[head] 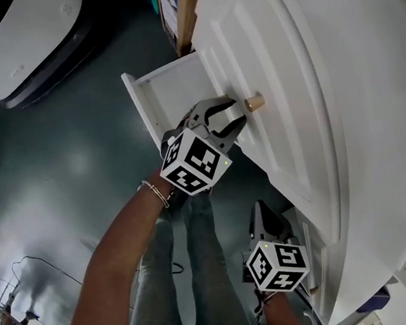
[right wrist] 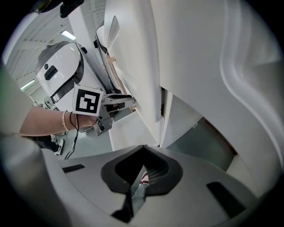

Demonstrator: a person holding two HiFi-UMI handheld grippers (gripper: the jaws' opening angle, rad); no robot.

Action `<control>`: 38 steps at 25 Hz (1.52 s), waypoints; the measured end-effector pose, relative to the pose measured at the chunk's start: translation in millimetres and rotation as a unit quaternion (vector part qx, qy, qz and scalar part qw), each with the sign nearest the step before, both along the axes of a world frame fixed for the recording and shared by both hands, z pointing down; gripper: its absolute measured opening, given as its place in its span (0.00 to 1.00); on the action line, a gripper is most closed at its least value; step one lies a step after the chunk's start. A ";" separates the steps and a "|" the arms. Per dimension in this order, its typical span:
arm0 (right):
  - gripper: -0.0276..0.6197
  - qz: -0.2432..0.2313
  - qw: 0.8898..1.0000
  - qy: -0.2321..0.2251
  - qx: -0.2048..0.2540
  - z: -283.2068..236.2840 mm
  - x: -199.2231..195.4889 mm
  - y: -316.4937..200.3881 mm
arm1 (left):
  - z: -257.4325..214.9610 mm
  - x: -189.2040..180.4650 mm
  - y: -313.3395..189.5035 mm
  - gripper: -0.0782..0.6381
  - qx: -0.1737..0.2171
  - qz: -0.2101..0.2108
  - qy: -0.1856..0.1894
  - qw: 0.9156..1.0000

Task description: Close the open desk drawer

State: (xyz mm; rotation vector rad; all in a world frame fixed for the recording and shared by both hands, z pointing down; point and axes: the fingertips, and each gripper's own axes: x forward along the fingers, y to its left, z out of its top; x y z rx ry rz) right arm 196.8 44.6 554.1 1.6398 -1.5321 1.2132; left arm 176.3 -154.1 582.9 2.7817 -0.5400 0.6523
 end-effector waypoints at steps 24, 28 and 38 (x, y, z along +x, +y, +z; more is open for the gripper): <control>0.05 -0.040 0.999 0.017 0.017 0.7 -46.2 -32.9 | 30.1 -140.2 26.8 0.33 -0.029 -0.062 -0.048 0.997; 0.05 -0.057 0.998 0.028 0.018 10.9 -64.3 -46.4 | 53.6 -199.3 33.6 0.33 -0.040 -0.086 -0.070 0.993; 0.05 -0.110 0.992 0.053 0.028 85.1 -84.0 -83.4 | 152.3 -234.3 50.9 0.35 -0.022 -0.025 -0.093 0.995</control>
